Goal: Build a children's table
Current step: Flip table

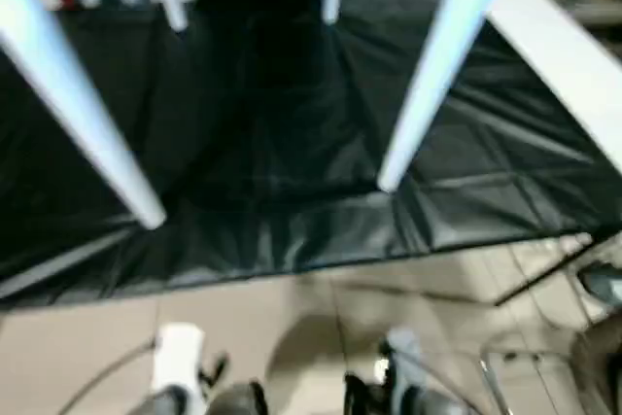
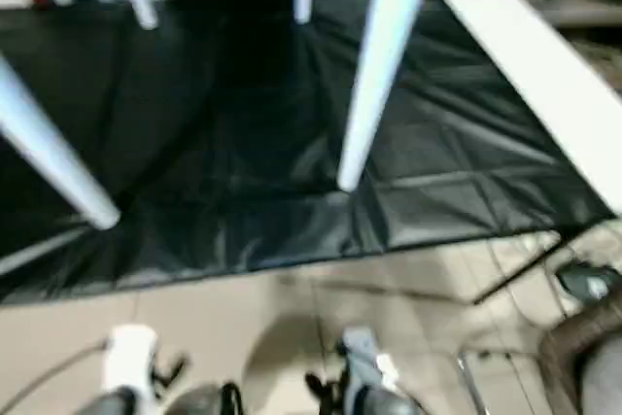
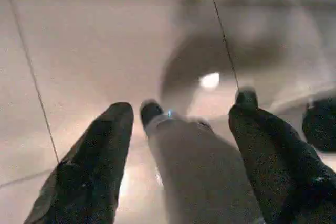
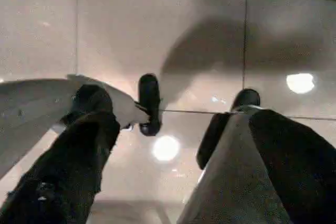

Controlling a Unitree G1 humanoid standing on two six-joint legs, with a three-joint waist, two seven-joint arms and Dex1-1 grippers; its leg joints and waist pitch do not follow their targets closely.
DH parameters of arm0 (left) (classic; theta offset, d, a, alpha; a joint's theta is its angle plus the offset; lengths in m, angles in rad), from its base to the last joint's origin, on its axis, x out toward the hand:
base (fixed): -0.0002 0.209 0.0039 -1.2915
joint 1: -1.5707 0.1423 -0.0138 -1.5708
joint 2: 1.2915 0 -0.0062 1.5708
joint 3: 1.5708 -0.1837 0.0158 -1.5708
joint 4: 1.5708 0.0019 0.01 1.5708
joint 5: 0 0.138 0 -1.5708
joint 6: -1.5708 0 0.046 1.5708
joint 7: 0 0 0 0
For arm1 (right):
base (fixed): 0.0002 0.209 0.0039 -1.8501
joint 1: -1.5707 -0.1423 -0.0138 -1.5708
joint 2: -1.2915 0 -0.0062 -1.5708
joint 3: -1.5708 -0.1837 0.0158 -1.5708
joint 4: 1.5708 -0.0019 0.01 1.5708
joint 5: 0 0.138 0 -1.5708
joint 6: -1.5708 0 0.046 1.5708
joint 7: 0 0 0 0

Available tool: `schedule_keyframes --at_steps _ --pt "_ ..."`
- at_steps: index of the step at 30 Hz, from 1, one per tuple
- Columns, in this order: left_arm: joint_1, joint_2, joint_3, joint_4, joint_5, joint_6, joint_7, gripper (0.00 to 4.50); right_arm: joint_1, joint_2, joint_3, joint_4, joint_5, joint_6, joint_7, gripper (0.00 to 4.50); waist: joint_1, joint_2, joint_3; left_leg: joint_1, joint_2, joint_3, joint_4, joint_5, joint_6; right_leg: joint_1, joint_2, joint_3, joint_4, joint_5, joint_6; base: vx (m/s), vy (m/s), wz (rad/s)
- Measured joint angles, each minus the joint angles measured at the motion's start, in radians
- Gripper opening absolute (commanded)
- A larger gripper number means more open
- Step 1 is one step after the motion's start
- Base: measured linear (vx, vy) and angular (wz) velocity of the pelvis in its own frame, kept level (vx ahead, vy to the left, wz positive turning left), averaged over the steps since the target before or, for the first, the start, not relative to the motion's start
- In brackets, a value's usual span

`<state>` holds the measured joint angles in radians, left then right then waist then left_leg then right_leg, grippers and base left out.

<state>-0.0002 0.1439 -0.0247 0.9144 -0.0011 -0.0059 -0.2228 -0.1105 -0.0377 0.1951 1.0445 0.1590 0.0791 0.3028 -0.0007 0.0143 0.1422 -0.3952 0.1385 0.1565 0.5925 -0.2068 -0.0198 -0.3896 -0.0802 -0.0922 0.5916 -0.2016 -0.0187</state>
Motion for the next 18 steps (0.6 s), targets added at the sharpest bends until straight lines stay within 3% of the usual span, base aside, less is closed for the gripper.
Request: schedule_keyframes --at_steps 1,2,3,4,6,7,8,9,10,11,12,13,14,15,17,18 --pt "-0.019 -0.008 -0.011 0.028 0.018 -0.006 0.028 3.27 -0.006 0.009 0.005 0.023 -0.015 -0.015 -0.003 4.50 0.001 0.005 0.000 -0.007 -0.002 -0.026 0.003 0.006 0.008 0.006 -0.001 -0.025 -0.004 -0.004 -0.006 -0.013 -0.032 0.46" --pt "-0.045 -0.019 -0.008 0.068 0.021 -0.006 0.051 3.27 -0.011 0.012 0.010 0.041 -0.028 -0.028 -0.004 4.50 0.003 0.009 0.000 -0.012 -0.003 -0.044 0.009 0.007 0.007 0.011 0.001 -0.038 -0.002 -0.009 -0.016 0.039 -0.054 0.61" --pt "-0.060 -0.027 -0.002 0.106 0.021 -0.005 0.062 3.27 -0.019 0.021 0.010 0.060 -0.038 -0.040 -0.009 4.50 0.001 0.017 0.003 -0.016 -0.005 -0.066 0.015 0.008 0.007 0.015 0.007 -0.044 0.009 -0.018 -0.039 0.021 -0.083 0.58" --pt "-0.081 -0.029 0.004 0.144 0.020 -0.001 0.064 3.27 -0.025 0.034 0.010 0.077 -0.047 -0.051 -0.013 4.50 -0.003 0.022 0.005 -0.015 -0.011 -0.092 0.016 0.010 0.004 0.018 0.014 -0.046 0.033 -0.041 -0.087 0.021 -0.083 0.58" --pt "-0.096 -0.033 0.035 0.195 0.002 -0.016 0.077 3.27 -0.041 0.070 0.003 0.111 -0.048 -0.073 -0.019 4.50 -0.014 0.016 0.004 -0.010 -0.032 -0.137 0.013 0.013 -0.001 0.021 0.029 -0.025 0.064 -0.074 -0.137 -0.015 -0.131 0.60" --pt "-0.104 -0.039 0.049 0.215 -0.006 -0.024 0.082 3.27 -0.048 0.084 -0.001 0.136 -0.048 -0.081 -0.026 4.50 -0.004 -0.002 -0.004 -0.013 -0.053 -0.153 0.005 0.011 -0.005 0.023 0.023 -0.016 0.066 -0.080 -0.084 -0.031 -0.142 0.58" --pt "-0.113 -0.041 0.050 0.225 -0.007 -0.031 0.086 3.27 -0.049 0.085 -0.003 0.148 -0.049 -0.086 -0.035 4.50 0.008 -0.004 -0.005 -0.014 -0.055 -0.153 0.012 0.006 0.000 0.024 0.013 -0.021 0.060 -0.073 -0.005 -0.047 -0.132 0.45" --pt "-0.117 -0.046 0.050 0.230 -0.006 -0.041 0.090 3.27 -0.051 0.085 -0.008 0.157 -0.051 -0.090 -0.043 4.50 0.018 -0.006 -0.002 -0.028 -0.047 -0.145 0.043 -0.006 0.022 0.025 0.005 -0.039 0.057 -0.073 -0.004 -0.004 -0.086 0.22" --pt "-0.127 -0.051 0.051 0.240 -0.006 -0.054 0.100 3.27 -0.059 0.083 -0.022 0.176 -0.051 -0.092 -0.062 4.50 0.033 -0.006 -0.001 -0.028 -0.042 -0.121 0.094 -0.012 0.030 0.026 0.001 -0.027 0.055 -0.072 -0.002 -0.004 -0.086 0.22" --pt "-0.133 -0.053 0.052 0.251 -0.006 -0.059 0.106 3.27 -0.066 0.086 -0.034 0.187 -0.050 -0.091 -0.079 4.50 0.043 -0.006 -0.001 -0.022 -0.041 -0.114 0.113 -0.012 0.030 0.025 0.001 -0.013 0.054 -0.071 0.000 0.023 -0.051 0.05" --pt "-0.146 -0.056 0.060 0.271 -0.006 -0.068 0.115 3.27 -0.073 0.094 -0.052 0.199 -0.048 -0.092 -0.104 4.50 0.050 -0.005 -0.001 -0.012 -0.039 -0.112 0.110 -0.011 0.031 0.024 0.000 -0.001 0.053 -0.069 -0.002 0.000 0.000 0.00" --pt "-0.159 -0.060 0.068 0.293 -0.006 -0.074 0.121 3.27 -0.083 0.108 -0.067 0.215 -0.048 -0.091 -0.130 4.50 0.056 0.003 -0.003 0.002 -0.027 -0.110 0.077 -0.008 0.032 0.022 -0.001 -0.002 0.053 -0.065 -0.009 0.000 0.000 0.00" --pt "-0.164 -0.066 0.070 0.308 -0.006 -0.079 0.122 3.27 -0.084 0.118 -0.072 0.224 -0.048 -0.091 -0.149 4.50 0.057 0.016 -0.008 0.013 -0.004 -0.102 0.020 -0.003 0.027 0.021 0.009 -0.011 0.051 -0.064 -0.009 0.000 0.000 0.00" --pt "-0.173 -0.073 0.071 0.316 -0.006 -0.080 0.126 3.27 -0.088 0.118 -0.073 0.230 -0.048 -0.090 -0.164 4.50 0.058 0.032 -0.008 0.017 0.012 -0.098 0.008 -0.005 -0.046 0.021 0.013 -0.017 0.051 -0.064 -0.010 0.044 0.081 0.05" --pt "-0.201 -0.075 0.078 0.350 -0.004 -0.068 0.142 3.27 -0.114 0.124 -0.084 0.255 -0.048 -0.088 -0.242 4.50 0.053 0.034 -0.007 0.014 0.019 -0.096 0.012 -0.006 -0.048 0.019 0.019 -0.009 0.036 -0.052 -0.026 0.031 0.088 0.02" --pt "-0.207 -0.071 0.079 0.361 -0.004 -0.057 0.148 3.27 -0.124 0.125 -0.089 0.258 -0.047 -0.085 -0.271 4.50 0.042 0.033 -0.007 0.012 0.019 -0.092 0.017 -0.010 -0.042 0.019 0.019 -0.006 0.035 -0.050 -0.028 -0.026 0.095 -0.08"
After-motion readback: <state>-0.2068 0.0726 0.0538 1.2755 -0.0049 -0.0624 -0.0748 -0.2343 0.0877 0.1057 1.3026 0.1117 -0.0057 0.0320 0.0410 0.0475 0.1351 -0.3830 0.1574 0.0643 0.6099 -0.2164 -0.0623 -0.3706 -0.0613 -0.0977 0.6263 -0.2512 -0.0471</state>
